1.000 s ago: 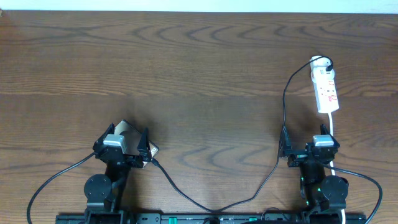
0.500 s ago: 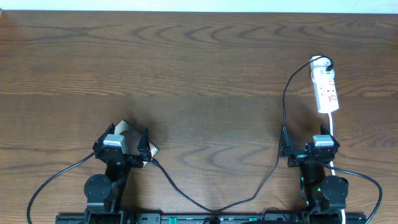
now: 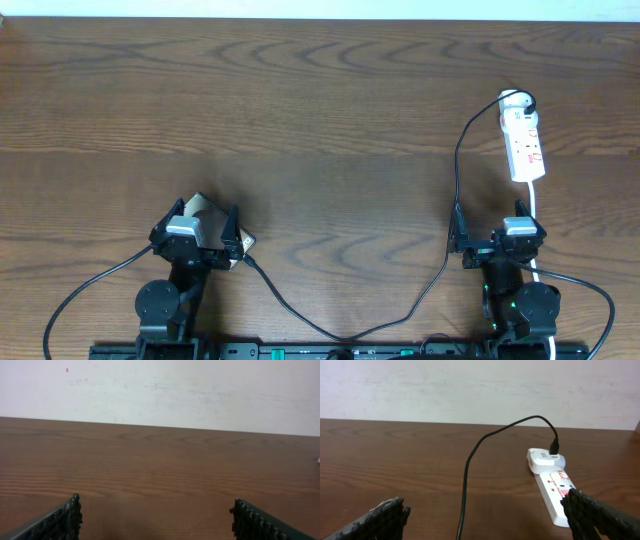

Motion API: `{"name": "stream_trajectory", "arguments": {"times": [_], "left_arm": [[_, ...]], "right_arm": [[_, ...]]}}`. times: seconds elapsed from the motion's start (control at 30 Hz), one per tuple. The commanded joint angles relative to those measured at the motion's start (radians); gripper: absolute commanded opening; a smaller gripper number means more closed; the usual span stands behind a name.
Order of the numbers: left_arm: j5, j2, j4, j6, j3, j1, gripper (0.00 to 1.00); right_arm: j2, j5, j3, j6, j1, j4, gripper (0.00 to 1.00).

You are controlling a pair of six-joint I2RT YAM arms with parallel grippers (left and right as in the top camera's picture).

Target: Plug charger to phone and switch on socket

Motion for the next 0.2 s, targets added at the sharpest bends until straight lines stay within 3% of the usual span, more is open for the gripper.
{"name": "stream_trajectory", "arguments": {"times": [0.0,0.17], "left_arm": [[0.027,-0.009,-0.045,0.002,-0.01,-0.003,0.93],[0.027,-0.009,-0.045,0.002,-0.01,-0.003,0.93]], "right_arm": [[-0.008,0.008,-0.002,-0.012,0.011,-0.005,0.99],[-0.008,0.008,-0.002,-0.012,0.011,-0.005,0.99]]}}
